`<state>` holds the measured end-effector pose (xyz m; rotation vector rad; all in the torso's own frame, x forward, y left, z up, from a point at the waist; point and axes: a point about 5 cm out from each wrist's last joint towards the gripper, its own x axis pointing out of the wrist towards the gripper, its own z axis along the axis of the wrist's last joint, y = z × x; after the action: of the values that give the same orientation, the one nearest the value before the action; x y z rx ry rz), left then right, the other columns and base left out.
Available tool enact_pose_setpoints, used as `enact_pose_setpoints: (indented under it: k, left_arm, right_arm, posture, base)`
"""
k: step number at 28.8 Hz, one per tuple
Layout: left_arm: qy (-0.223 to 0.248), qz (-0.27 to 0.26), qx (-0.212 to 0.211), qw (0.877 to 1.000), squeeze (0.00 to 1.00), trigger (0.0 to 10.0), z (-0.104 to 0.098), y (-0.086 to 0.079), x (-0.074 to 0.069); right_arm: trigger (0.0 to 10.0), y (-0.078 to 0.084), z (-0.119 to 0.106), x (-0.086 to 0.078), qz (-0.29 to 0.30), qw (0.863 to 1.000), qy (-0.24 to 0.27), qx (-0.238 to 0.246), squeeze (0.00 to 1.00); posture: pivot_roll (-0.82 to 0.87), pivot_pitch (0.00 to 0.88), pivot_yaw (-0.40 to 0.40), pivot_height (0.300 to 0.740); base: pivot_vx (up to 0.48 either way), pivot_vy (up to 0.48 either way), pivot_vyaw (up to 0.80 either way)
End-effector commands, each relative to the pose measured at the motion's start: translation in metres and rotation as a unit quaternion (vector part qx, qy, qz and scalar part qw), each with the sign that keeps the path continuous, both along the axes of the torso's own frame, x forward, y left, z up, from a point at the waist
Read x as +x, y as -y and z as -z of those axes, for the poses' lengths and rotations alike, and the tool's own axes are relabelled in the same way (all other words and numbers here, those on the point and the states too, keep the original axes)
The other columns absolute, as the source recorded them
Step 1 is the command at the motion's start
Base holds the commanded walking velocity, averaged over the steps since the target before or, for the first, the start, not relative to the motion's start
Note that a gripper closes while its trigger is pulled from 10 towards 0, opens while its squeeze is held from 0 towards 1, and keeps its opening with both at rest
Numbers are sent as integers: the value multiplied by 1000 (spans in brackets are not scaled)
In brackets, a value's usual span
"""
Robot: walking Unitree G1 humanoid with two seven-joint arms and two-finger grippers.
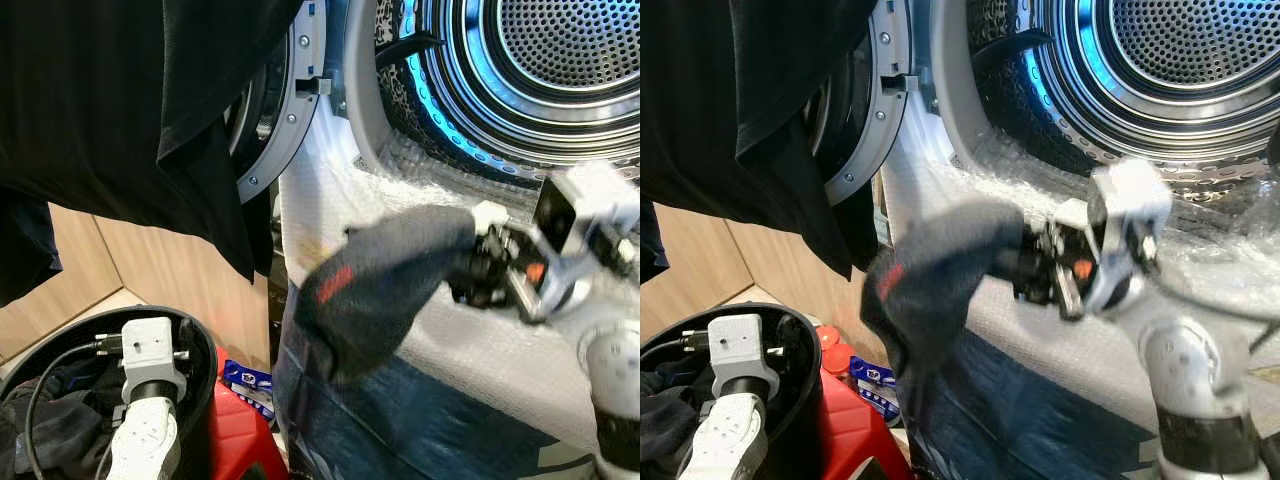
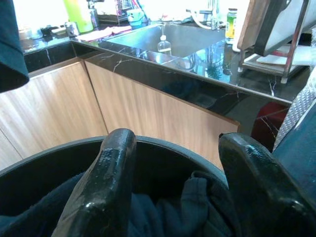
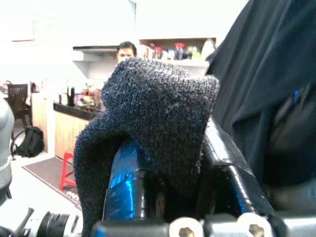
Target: Clothes washing
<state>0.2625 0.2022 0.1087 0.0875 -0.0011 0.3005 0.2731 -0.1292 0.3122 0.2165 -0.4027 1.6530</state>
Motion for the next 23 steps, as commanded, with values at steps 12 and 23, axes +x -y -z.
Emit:
enact_pose_setpoints:
  k: [12, 23]
  left_arm:
    - [2, 30, -1, 1000, 0, 10000, 1, 11, 11]
    - [3, 45, -6, 999, 0, 10000, 2, 18, 13]
  right_arm:
    - [0, 0, -56, 85, 179, 984, 24, 9, 0]
    - [0, 16, -79, 142, 558, 822, -111, 5, 0]
  posture:
    - [-52, 0, -23, 740]
    - [-58, 0, -22, 740]
  base:
    - [0, 0, 0]
    - [0, 0, 0]
